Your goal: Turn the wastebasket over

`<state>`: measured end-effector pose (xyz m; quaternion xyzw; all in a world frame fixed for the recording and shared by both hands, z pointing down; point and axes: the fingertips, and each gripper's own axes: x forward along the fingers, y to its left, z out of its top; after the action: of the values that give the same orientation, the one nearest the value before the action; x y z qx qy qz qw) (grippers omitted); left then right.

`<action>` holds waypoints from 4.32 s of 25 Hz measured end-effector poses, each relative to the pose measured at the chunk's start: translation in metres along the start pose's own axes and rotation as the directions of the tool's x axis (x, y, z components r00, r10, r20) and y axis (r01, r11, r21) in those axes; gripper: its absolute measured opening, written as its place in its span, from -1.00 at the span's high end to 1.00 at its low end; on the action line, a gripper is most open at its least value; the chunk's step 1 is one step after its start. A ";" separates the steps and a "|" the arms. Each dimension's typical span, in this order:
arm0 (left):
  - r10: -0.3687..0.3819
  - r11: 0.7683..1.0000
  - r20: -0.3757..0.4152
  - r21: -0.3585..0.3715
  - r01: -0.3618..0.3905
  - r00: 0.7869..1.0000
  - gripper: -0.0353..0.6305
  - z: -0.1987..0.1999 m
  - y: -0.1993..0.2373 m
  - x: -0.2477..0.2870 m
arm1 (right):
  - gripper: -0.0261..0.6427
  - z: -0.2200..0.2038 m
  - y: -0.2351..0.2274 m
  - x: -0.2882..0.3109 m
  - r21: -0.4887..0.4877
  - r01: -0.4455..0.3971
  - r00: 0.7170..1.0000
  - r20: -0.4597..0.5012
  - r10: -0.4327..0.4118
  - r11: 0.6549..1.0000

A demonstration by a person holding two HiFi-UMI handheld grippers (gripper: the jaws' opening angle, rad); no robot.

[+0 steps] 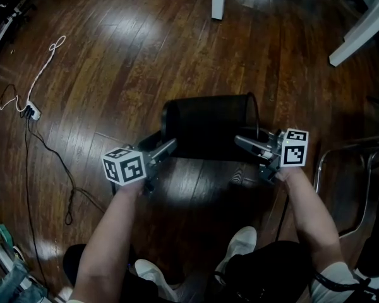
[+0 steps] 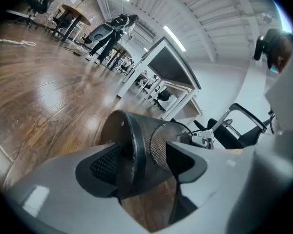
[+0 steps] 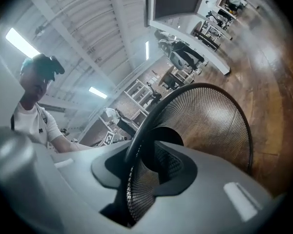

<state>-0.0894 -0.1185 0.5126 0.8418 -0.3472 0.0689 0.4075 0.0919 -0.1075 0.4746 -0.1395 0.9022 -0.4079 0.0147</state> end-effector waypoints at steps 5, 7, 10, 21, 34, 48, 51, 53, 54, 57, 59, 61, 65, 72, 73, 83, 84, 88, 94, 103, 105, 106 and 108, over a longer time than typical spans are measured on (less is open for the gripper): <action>-0.008 1.000 0.005 -0.017 0.008 1.000 0.03 0.000 0.004 0.003 | 0.51 0.008 -0.002 -0.017 -0.024 0.129 0.992 -0.007 -0.129 0.991; -0.020 0.999 0.011 -0.030 0.020 1.000 0.03 -0.001 0.004 0.003 | 0.59 0.013 0.001 -0.030 -0.035 0.177 0.984 0.006 -0.177 0.984; -0.039 0.998 0.017 -0.046 0.040 0.999 0.04 -0.002 0.003 0.003 | 0.69 0.014 0.005 -0.040 -0.036 0.232 0.973 -0.001 -0.232 0.972; -0.050 0.998 0.008 -0.036 0.050 0.999 0.32 0.005 -0.005 -0.017 | 0.84 0.009 0.000 -0.041 0.088 0.162 0.983 0.072 -0.168 0.983; 0.046 0.949 -0.080 0.314 -0.019 0.996 0.43 0.067 -0.053 -0.073 | 0.84 0.010 -0.006 -0.016 0.276 -0.210 0.940 0.319 0.117 0.938; -0.090 0.826 -0.155 0.541 0.161 0.984 0.46 0.082 -0.150 -0.019 | 0.63 -0.012 -0.058 -0.069 0.258 0.059 0.940 0.311 -0.141 0.964; -0.129 0.808 -0.158 0.556 0.196 0.979 0.46 0.083 -0.166 -0.004 | 0.61 -0.017 -0.067 -0.078 0.266 0.104 0.936 0.301 -0.185 0.958; -0.146 0.798 -0.160 0.565 0.212 0.976 0.46 0.083 -0.175 0.006 | 0.59 -0.023 -0.073 -0.082 0.285 0.116 0.932 0.299 -0.203 0.951; -0.154 0.792 -0.162 0.570 0.220 0.975 0.46 0.082 -0.180 0.012 | 0.59 -0.026 -0.077 -0.085 0.298 0.121 0.930 0.300 -0.213 0.947; -0.180 0.775 -0.178 0.580 0.251 0.967 0.46 0.078 -0.192 0.027 | 0.57 -0.036 -0.085 -0.091 0.331 0.135 0.922 0.302 -0.240 0.934; -0.191 0.765 -0.193 0.585 0.269 0.962 0.47 0.075 -0.200 0.035 | 0.56 -0.044 -0.090 -0.092 0.349 0.142 0.920 0.298 -0.254 0.926; -0.184 0.751 -0.202 0.603 0.270 0.962 0.50 0.072 -0.206 0.042 | 0.55 -0.051 -0.094 -0.094 0.366 0.157 0.919 0.286 -0.272 0.917; -0.139 0.735 -0.206 0.634 0.240 0.969 0.87 0.069 -0.211 0.053 | 0.54 -0.058 -0.102 -0.098 0.378 0.182 0.914 0.277 -0.298 0.908; -0.087 0.667 -0.275 0.698 0.261 0.957 0.90 0.048 -0.222 0.067 | 0.54 -0.080 -0.119 -0.100 0.367 0.316 0.903 0.167 -0.397 0.875; -0.078 0.655 -0.281 0.709 0.262 0.957 0.90 0.046 -0.223 0.070 | 0.55 -0.084 -0.122 -0.101 0.351 0.358 0.895 0.137 -0.425 0.865; -0.073 0.606 -0.322 0.737 0.299 0.944 0.91 0.029 -0.241 0.089 | 0.72 -0.084 -0.125 -0.098 0.240 0.427 0.885 0.086 -0.457 0.872; -0.071 0.603 -0.327 0.739 0.302 0.942 0.90 0.028 -0.242 0.090 | 0.71 -0.086 -0.125 -0.098 0.237 0.430 0.885 0.080 -0.459 0.871; -0.061 0.587 -0.333 0.751 0.304 0.941 0.90 0.025 -0.244 0.093 | 0.67 -0.092 -0.128 -0.103 0.208 0.465 0.875 0.045 -0.483 0.861; -0.067 0.545 -0.322 0.781 0.305 0.944 0.90 0.018 -0.252 0.104 | 0.63 -0.093 -0.121 -0.103 0.136 0.505 0.861 -0.007 -0.509 0.853; -0.156 0.567 -0.243 0.771 0.289 0.957 0.90 0.038 -0.253 0.102 | 0.54 -0.078 -0.104 -0.109 0.030 0.572 0.821 -0.016 -0.571 0.820; -0.164 0.564 -0.217 0.780 0.272 0.962 0.90 0.044 -0.250 0.094 | 0.54 -0.070 -0.097 -0.110 0.015 0.581 0.814 -0.001 -0.581 0.814; -0.168 0.565 -0.205 0.782 0.264 0.964 0.90 0.049 -0.250 0.089 | 0.54 -0.065 -0.093 -0.112 0.007 0.584 0.811 0.010 -0.584 0.811; -0.178 0.564 -0.191 0.784 0.260 0.965 0.90 0.058 -0.250 0.081 | 0.53 -0.053 -0.083 -0.116 -0.012 0.592 0.806 0.035 -0.591 0.806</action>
<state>0.1215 -0.0971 0.3473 0.9668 -0.1529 0.2045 0.0052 0.2158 -0.0905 0.5615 -0.4196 0.8181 -0.3799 -0.1013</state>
